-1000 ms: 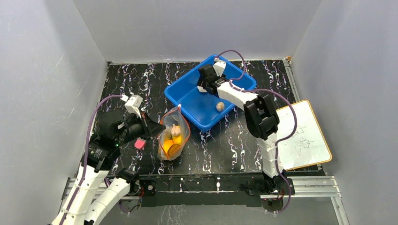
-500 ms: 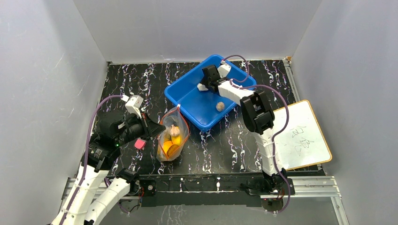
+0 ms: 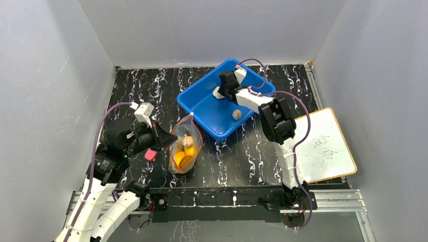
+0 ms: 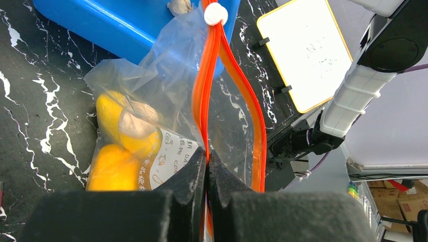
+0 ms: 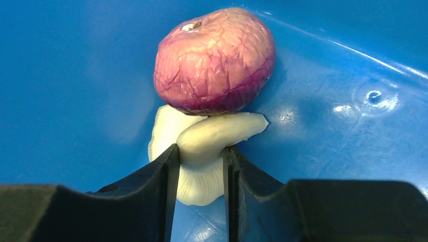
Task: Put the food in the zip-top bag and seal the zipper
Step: Pick up the fake vegetable from the bin.
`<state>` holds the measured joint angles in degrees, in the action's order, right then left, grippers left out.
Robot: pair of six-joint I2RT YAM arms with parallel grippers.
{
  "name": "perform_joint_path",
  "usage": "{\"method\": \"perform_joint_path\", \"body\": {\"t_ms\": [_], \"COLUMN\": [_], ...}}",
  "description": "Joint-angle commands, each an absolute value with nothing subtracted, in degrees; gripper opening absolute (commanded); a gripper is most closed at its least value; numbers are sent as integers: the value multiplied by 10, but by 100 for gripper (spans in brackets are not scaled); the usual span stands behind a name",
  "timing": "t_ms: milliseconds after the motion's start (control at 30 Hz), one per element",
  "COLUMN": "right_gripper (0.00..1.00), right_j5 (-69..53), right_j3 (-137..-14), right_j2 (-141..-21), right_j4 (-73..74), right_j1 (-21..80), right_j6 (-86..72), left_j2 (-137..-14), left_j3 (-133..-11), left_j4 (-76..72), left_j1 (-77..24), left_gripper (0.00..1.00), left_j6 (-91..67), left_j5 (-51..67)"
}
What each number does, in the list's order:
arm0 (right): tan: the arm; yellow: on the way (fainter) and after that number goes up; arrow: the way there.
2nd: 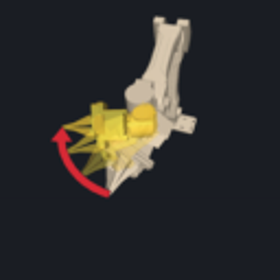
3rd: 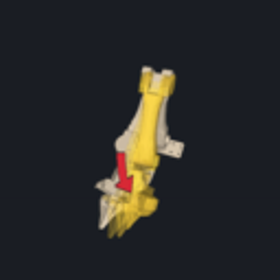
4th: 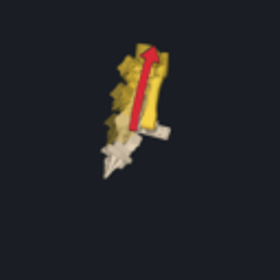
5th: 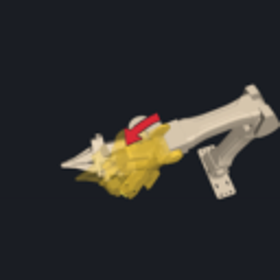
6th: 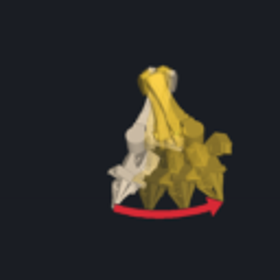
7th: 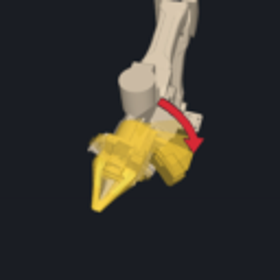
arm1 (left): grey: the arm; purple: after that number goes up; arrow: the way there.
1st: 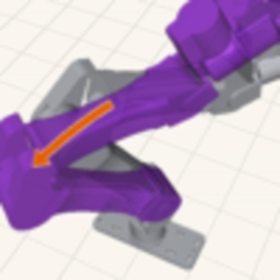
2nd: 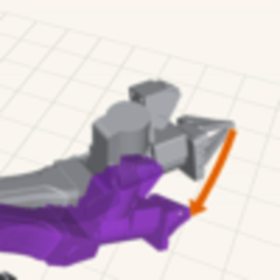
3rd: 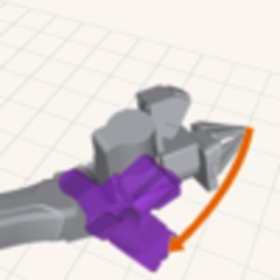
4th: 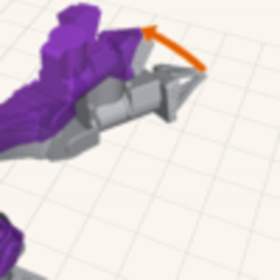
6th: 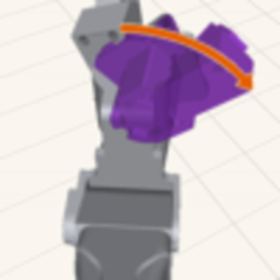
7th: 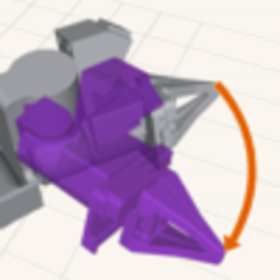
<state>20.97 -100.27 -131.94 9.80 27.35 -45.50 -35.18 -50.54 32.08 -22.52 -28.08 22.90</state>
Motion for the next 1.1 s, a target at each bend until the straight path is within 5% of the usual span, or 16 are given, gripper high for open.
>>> {"method": "perform_joint_path", "body": {"t_ms": [0, 1067], "right_gripper": [27, 21], "right_j5": [178, 100], "right_j3": [-973, -778], "right_j2": [-1295, -1014], "right_j4": [77, 100], "right_j1": [271, 271], "right_j6": [-412, -302], "left_j2": [-348, -388], "left_j3": [-532, -563], "left_j4": [325, 312], "left_j1": [-225, -226], "left_gripper": [0, 0], "left_j6": [-274, -293], "left_j5": [231, 156]}}
